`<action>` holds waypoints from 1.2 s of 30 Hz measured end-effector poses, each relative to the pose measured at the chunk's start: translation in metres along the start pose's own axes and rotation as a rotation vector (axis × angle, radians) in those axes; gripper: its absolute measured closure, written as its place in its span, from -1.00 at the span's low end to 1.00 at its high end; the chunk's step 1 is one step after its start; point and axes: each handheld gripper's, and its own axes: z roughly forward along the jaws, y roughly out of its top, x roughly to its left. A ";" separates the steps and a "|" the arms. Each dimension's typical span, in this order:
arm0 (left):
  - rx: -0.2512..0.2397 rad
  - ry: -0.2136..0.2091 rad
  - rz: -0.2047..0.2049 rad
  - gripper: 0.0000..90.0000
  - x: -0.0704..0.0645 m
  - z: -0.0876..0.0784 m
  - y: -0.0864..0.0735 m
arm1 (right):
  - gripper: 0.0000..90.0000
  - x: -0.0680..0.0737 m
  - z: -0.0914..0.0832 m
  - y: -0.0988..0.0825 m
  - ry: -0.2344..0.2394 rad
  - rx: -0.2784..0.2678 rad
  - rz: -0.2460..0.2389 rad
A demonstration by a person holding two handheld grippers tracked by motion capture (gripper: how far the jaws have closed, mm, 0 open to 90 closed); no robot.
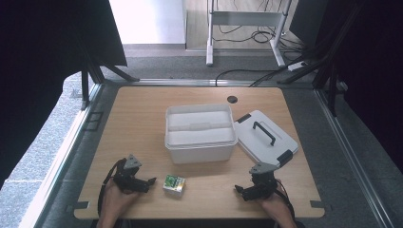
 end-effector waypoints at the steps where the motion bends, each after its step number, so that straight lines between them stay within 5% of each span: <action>1: 0.000 0.000 0.000 -1.00 0.000 0.000 0.000 | -1.00 0.000 0.000 0.000 0.000 0.000 0.000; 17: -0.001 0.006 -0.009 -1.00 0.000 0.001 0.001 | -0.96 0.000 -0.001 0.000 0.008 0.001 -0.007; 36: 0.000 0.006 -0.009 -1.00 0.000 0.001 0.001 | -0.96 0.019 -0.031 0.038 0.126 -0.036 -0.072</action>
